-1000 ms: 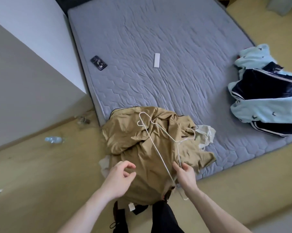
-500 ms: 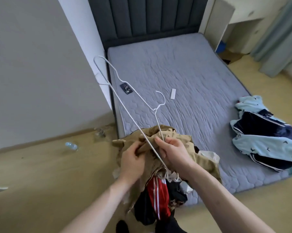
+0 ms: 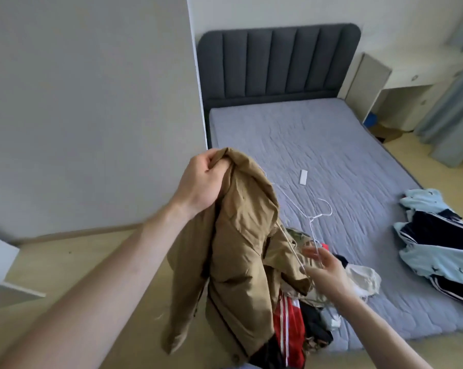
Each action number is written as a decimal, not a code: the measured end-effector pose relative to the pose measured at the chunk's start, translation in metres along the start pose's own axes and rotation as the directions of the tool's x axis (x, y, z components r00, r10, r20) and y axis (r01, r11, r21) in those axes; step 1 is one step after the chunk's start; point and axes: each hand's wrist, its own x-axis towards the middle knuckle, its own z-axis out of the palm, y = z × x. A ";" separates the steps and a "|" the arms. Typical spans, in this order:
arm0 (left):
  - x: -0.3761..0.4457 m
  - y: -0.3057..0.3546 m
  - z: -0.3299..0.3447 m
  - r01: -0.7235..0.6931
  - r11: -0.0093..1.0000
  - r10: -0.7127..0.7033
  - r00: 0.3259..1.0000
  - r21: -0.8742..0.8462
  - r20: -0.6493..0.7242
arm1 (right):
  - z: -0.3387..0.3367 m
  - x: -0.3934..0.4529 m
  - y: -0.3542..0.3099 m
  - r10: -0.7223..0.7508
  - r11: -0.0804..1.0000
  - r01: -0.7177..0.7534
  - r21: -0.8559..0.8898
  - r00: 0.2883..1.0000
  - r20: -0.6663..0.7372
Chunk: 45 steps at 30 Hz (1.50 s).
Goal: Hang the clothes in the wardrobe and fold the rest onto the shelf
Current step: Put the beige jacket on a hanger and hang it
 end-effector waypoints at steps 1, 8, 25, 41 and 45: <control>-0.001 0.004 -0.009 -0.010 1.000 0.010 1.000 0.000 0.014 | 0.012 -0.006 0.005 0.016 1.000 -0.016 -0.014 1.000 0.020; -0.016 0.009 -0.065 -0.029 0.997 0.032 0.998 -0.068 0.044 | 0.105 -0.018 0.034 0.147 0.986 -0.156 0.060 0.980 0.136; -0.060 -0.098 -0.247 0.354 0.903 -0.233 0.880 0.242 -0.414 | 0.091 -0.053 -0.146 -0.348 0.937 0.322 0.138 0.902 0.257; -0.162 -0.075 -0.112 0.292 0.920 -0.362 0.890 0.262 0.277 | 0.102 -0.091 -0.259 -0.467 0.879 0.470 0.074 0.823 0.322; -0.168 -0.089 -0.060 0.249 0.948 -0.300 0.905 0.198 0.301 | 0.108 -0.093 -0.256 -0.445 0.888 0.458 0.047 0.828 0.341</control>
